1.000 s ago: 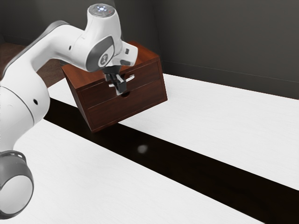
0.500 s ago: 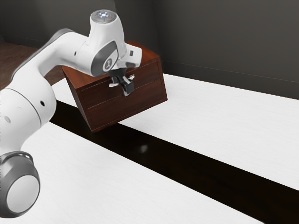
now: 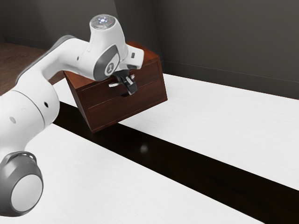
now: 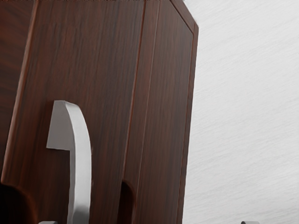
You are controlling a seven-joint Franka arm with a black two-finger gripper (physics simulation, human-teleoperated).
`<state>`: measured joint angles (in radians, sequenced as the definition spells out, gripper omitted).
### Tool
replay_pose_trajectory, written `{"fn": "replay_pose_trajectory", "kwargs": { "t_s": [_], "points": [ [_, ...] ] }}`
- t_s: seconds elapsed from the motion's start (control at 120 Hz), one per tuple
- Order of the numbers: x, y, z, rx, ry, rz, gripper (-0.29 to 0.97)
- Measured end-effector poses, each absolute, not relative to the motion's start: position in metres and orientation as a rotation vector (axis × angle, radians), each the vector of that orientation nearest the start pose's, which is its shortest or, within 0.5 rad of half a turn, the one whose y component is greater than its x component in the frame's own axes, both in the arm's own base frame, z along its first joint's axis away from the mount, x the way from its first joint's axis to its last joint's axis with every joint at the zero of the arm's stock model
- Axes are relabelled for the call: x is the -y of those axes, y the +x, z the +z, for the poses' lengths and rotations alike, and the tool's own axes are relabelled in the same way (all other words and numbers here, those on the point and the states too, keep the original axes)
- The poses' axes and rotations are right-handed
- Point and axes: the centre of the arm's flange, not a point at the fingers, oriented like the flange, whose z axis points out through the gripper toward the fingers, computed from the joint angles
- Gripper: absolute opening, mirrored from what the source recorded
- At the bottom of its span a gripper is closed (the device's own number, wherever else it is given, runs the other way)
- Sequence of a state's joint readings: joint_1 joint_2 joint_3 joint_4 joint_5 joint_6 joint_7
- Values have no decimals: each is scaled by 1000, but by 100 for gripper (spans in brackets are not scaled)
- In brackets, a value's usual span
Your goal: Pull the drawer handle with one arm to open the drawer
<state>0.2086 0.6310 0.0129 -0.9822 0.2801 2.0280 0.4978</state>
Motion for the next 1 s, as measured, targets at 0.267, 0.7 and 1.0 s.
{"fn": "replay_pose_trajectory", "kwargs": {
  "t_s": [0.267, 0.7, 1.0],
  "points": [
    [-183, 744, 526, -520, -2676, -372, 64],
    [-174, 738, 526, -580, -2673, -397, 65],
    [-156, 729, 532, -628, -2672, -419, 60]
  ]
}}
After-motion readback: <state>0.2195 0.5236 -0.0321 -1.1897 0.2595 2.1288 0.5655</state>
